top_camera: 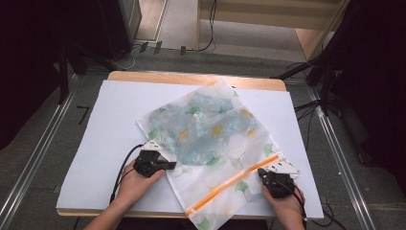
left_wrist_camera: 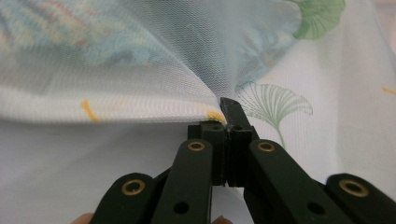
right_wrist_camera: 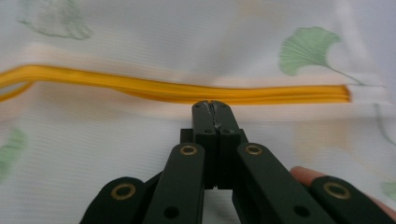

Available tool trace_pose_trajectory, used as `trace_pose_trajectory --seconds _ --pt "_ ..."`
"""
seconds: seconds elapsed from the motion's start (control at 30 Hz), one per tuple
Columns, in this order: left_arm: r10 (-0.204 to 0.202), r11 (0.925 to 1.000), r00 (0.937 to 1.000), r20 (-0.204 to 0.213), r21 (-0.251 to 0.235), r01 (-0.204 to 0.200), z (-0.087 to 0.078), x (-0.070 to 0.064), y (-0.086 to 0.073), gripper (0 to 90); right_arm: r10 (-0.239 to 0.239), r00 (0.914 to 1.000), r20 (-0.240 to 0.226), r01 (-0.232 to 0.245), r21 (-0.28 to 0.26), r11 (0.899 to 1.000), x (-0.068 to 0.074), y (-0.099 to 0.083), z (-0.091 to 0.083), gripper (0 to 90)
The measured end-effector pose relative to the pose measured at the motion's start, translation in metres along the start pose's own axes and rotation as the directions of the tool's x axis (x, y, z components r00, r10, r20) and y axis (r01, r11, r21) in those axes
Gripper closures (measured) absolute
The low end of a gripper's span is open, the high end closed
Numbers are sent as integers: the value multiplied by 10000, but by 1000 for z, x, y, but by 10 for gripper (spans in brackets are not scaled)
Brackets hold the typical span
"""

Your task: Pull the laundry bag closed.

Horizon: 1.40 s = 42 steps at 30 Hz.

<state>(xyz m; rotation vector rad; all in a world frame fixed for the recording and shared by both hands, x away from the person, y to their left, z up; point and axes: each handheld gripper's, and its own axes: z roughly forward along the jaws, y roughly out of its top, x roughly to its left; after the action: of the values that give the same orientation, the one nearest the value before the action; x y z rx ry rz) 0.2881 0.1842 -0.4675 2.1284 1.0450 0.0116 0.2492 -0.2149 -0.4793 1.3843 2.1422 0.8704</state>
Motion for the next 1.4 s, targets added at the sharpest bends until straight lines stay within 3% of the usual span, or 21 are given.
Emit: trace_pose_trajectory --seconds 0.07,0.1,0.17,0.23,0.3,0.4,0.43,0.53,0.57,0.67,0.77,0.87,0.93,1.0,1.03,1.13,1.17,1.2,1.27,1.33,1.4 --pt "94 9999 9997 204 99 -96 2 -6 -1 900 130 9999 64 -130 12 9999 -4 0 0 900" --pt "489 9986 9981 385 169 -496 8 -20 -2 900 288 9994 205 -288 -21 9996 -11 -1 0 900" --pt "879 9959 9954 371 165 -885 10 -27 -1 900 555 9983 175 -555 -2 9985 -16 -2 -1 900" --pt "870 9962 9952 460 7 -871 11 -27 -2 880 568 9981 243 -568 -9 9984 -16 -2 -1 900" --pt "833 9959 9928 866 -420 -799 5 -11 -3 707 698 9974 189 -695 -196 9974 -15 -4 -7 757" --pt "949 9884 9947 386 -1229 -895 -14 9 -4 562 951 9951 264 -937 -507 9943 -14 -6 -17 652" --pt "949 9884 9947 386 -1229 -895 -14 9 -4 541 951 9951 264 -937 -507 9943 -14 -6 -17 652" --pt "588 9795 9975 -400 -1906 -653 -38 36 -1 509 1492 9865 676 -1452 -613 9875 -17 -9 -25 513" --pt "17 9694 9903 -1391 -2430 -358 -50 56 0 470 1649 9830 809 -1603 -607 9852 -19 -10 -26 486" --pt "-1182 9528 9715 -2055 -2989 527 -60 88 3 438 2118 9723 993 -2067 -594 9766 -24 -14 -29 433" --pt "-1983 9437 9413 -2731 -3125 1081 -59 109 9 417 2500 9599 1265 -2449 -543 9680 -28 -17 -31 384" --pt "-1868 9585 9210 -3419 -2687 947 -51 117 19 376 2906 9437 1580 -2871 -446 9568 -33 -19 -30 319" --pt "-1829 9639 9128 -3651 -2494 934 -47 122 24 334 3227 9319 1656 -3225 -286 9461 -37 -19 -27 280" --pt "-1924 9662 9128 -3602 -2323 1120 -44 125 26 290 3319 9281 1689 -3338 -177 9425 -38 -20 -25 260" --pt "-2096 9702 9042 -3722 -1943 1450 -37 132 27 254 3594 9181 1674 -3658 80 9307 -40 -21 -22 230" --pt "-2078 9694 9074 -3653 -2008 1412 -36 133 28 249 3708 9143 1627 -3773 95 9261 -40 -21 -21 217" --pt "-2057 9694 9142 -3490 -2005 1416 -36 132 28 258 3646 9171 1610 -3710 107 9286 -37 -21 -21 204" --pt "-1754 9744 9347 -3092 -1901 1200 -33 129 28 267 3644 9176 1590 -3708 117 9286 -36 -21 -21 203" --pt "-1410 9810 9359 -3227 -1726 883 -31 125 29 272 3479 9252 1513 -3537 125 9353 -32 -20 -20 203" --pt "-1138 9862 9266 -3583 -1540 615 -28 121 30 308 3276 9333 1469 -3335 173 9426 -26 -19 -18 207" --pt "-1129 9862 9316 -3456 -1531 627 -27 120 31 366 3159 9363 1537 -3231 235 9461 -22 -17 -17 204"
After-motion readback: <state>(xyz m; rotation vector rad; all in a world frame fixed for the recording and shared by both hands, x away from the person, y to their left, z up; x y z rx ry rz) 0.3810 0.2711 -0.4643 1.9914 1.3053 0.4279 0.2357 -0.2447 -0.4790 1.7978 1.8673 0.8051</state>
